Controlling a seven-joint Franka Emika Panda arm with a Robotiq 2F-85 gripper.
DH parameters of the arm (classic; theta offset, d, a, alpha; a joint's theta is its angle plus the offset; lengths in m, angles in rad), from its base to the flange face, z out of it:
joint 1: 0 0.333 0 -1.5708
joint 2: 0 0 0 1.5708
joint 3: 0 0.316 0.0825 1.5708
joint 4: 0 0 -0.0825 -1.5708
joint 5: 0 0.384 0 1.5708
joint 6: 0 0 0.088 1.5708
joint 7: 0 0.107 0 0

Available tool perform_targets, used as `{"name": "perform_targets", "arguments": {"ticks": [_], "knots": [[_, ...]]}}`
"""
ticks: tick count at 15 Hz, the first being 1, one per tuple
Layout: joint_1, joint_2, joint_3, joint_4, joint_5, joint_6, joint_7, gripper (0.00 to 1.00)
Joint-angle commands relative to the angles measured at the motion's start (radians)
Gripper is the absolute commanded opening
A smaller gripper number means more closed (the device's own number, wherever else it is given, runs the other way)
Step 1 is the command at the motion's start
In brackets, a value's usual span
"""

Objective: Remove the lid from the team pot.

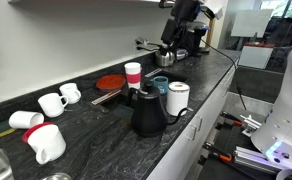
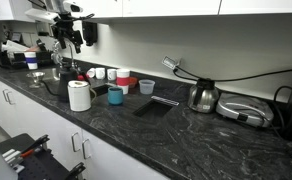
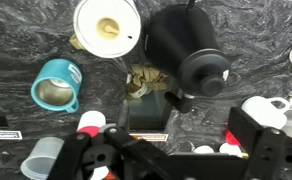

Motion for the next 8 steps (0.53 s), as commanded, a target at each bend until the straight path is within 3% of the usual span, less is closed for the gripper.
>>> {"name": "perform_targets", "arguments": {"ticks": [1,8], "knots": [[0.031,0.098,0.034,0.056,0.014,0.056,-0.02,1.0],[0.035,0.081,0.041,0.038,0.005,0.057,-0.001,1.0]]}}
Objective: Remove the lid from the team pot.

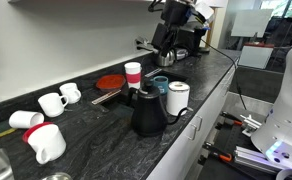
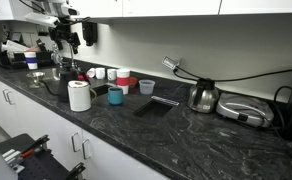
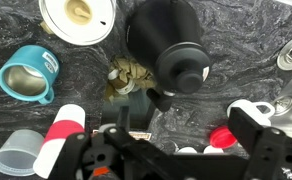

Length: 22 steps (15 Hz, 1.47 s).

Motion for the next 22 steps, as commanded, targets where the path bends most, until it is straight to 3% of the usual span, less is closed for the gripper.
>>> {"name": "perform_targets", "arguments": {"ticks": [1,9,13,22], "knots": [[-0.004,0.0,0.005,0.002,0.003,-0.004,-0.002,1.0],[-0.003,0.125,0.063,0.055,-0.031,-0.008,0.019,1.0],[-0.013,0.214,0.102,0.092,-0.105,0.004,0.038,1.0],[-0.02,0.318,0.125,0.168,-0.22,-0.043,0.164,1.0]]}}
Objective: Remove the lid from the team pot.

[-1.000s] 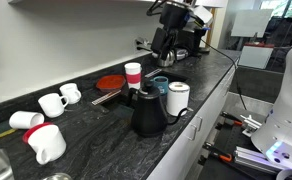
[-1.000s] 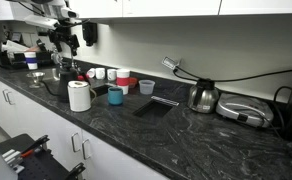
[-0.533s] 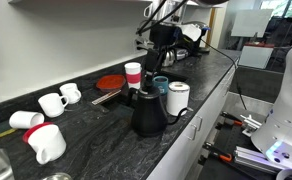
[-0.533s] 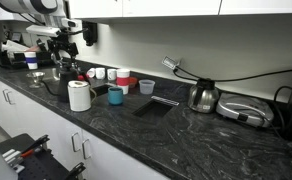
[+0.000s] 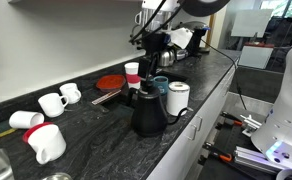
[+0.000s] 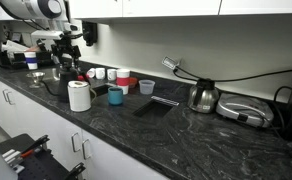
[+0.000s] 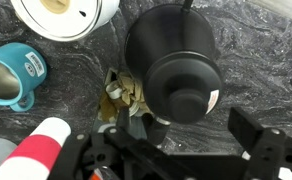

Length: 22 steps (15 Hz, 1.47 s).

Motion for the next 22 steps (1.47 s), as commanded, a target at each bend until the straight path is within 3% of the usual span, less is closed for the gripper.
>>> {"name": "perform_targets", "arguments": {"ticks": [1,3,5,11,13,14,16,22], "knots": [[-0.021,0.038,0.025,0.048,-0.041,-0.057,0.075,1.0],[-0.019,0.046,0.026,0.056,-0.047,-0.074,0.106,0.99],[-0.016,0.049,0.026,0.064,-0.04,-0.094,0.122,0.76],[-0.012,0.049,0.03,0.078,-0.031,-0.134,0.153,0.31],[-0.011,0.049,0.032,0.08,-0.028,-0.138,0.157,0.26],[-0.011,0.049,0.032,0.081,-0.026,-0.14,0.157,0.28],[-0.01,0.046,0.031,0.08,-0.022,-0.137,0.159,0.16],[-0.009,0.039,0.028,0.098,-0.015,-0.137,0.156,0.16]]}}
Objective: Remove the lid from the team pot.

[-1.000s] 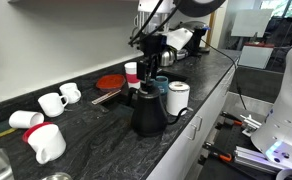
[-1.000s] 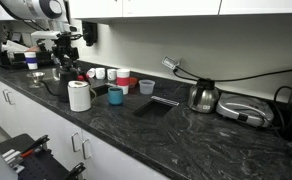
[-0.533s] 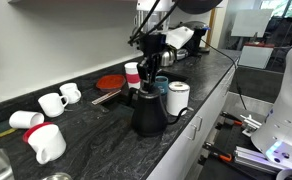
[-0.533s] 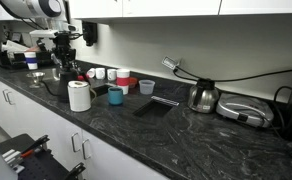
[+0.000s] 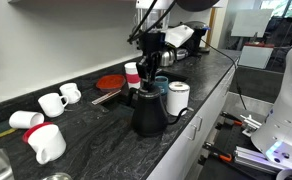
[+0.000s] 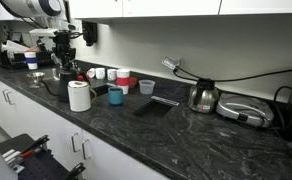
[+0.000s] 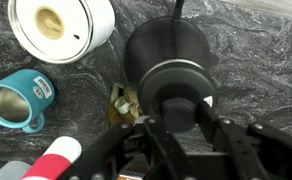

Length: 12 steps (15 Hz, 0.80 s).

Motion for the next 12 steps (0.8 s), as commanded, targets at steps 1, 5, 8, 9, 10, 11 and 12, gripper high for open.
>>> {"name": "perform_targets", "arguments": {"ticks": [1,5,8,9,10,11,12], "knots": [[-0.009,0.003,0.008,0.04,0.011,-0.028,0.006,0.16],[-0.009,-0.001,0.011,0.07,0.003,-0.01,0.005,0.16],[-0.001,-0.002,0.018,0.086,0.005,0.022,-0.005,0.16],[0.004,-0.001,0.023,0.091,0.009,0.032,-0.011,0.16],[0.011,0.0,0.028,0.095,0.017,0.039,-0.016,0.16],[0.018,0.003,0.036,0.1,0.022,0.049,-0.021,0.16],[0.025,0.006,0.044,0.103,0.026,0.061,-0.025,0.16]]}}
